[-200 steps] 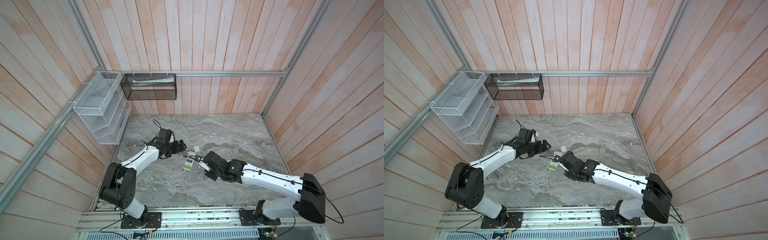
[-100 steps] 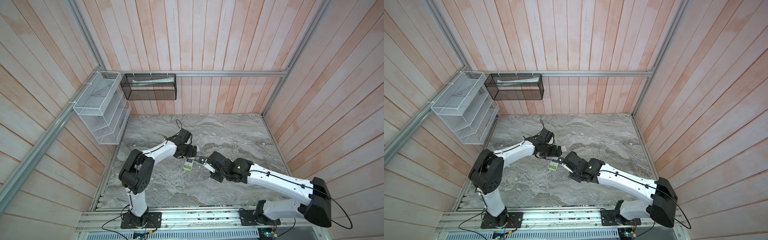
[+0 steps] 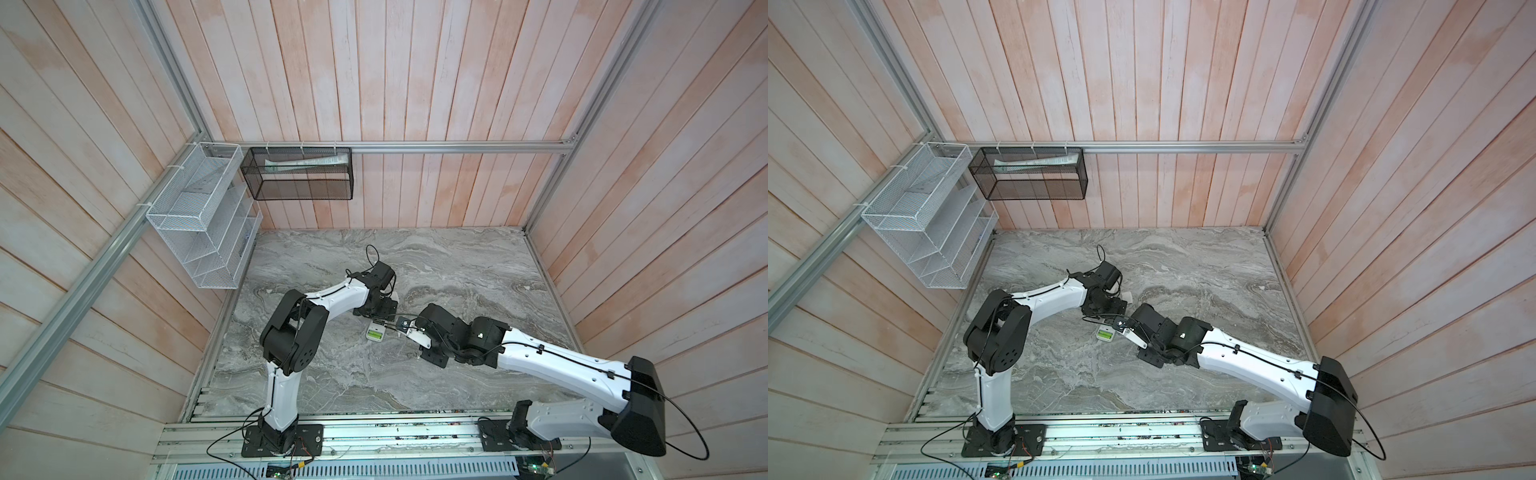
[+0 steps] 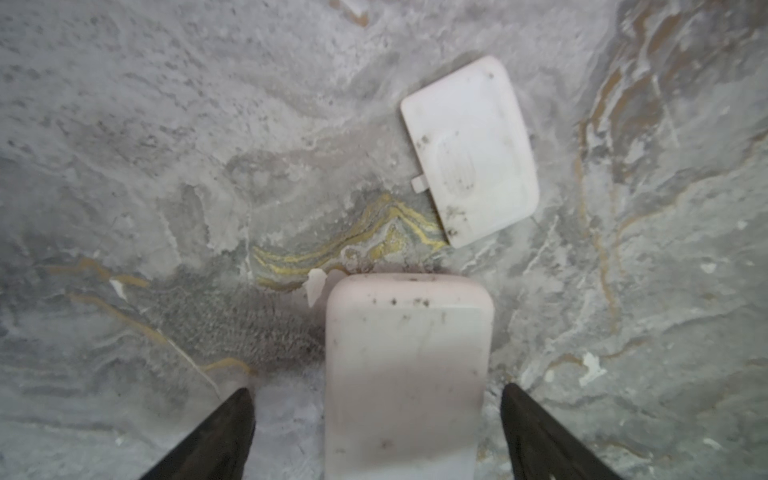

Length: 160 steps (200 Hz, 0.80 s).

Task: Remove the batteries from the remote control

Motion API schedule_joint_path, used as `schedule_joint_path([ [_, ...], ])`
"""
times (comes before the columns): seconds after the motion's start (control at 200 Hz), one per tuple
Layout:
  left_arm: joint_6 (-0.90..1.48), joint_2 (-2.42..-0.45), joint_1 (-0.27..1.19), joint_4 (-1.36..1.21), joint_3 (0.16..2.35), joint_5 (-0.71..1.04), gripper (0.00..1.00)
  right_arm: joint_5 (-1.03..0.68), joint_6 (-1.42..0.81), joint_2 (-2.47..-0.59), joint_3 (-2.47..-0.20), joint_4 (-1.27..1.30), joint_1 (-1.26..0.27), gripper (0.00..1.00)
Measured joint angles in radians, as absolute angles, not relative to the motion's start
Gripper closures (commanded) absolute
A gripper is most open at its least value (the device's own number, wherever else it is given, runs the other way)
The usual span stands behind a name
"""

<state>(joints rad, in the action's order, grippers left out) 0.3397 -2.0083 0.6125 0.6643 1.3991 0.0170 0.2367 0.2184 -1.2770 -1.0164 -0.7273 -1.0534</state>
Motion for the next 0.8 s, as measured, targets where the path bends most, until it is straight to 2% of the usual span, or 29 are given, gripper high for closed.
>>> schedule_joint_path([
  [0.325,0.34,-2.045,0.627,0.688,1.452,0.007,0.22,0.226,0.241,-1.305,-1.028,-0.727,-1.06,1.0],
  [0.615,0.334,-2.057,0.63,0.706,1.466,-0.015,0.44,0.228,0.265,-1.34,-1.043,-0.735,-1.069,1.0],
  [0.8,0.335,-2.058,0.634,0.711,1.468,-0.03,0.49,0.233,0.278,-1.345,-1.055,-0.735,-1.078,1.0],
])
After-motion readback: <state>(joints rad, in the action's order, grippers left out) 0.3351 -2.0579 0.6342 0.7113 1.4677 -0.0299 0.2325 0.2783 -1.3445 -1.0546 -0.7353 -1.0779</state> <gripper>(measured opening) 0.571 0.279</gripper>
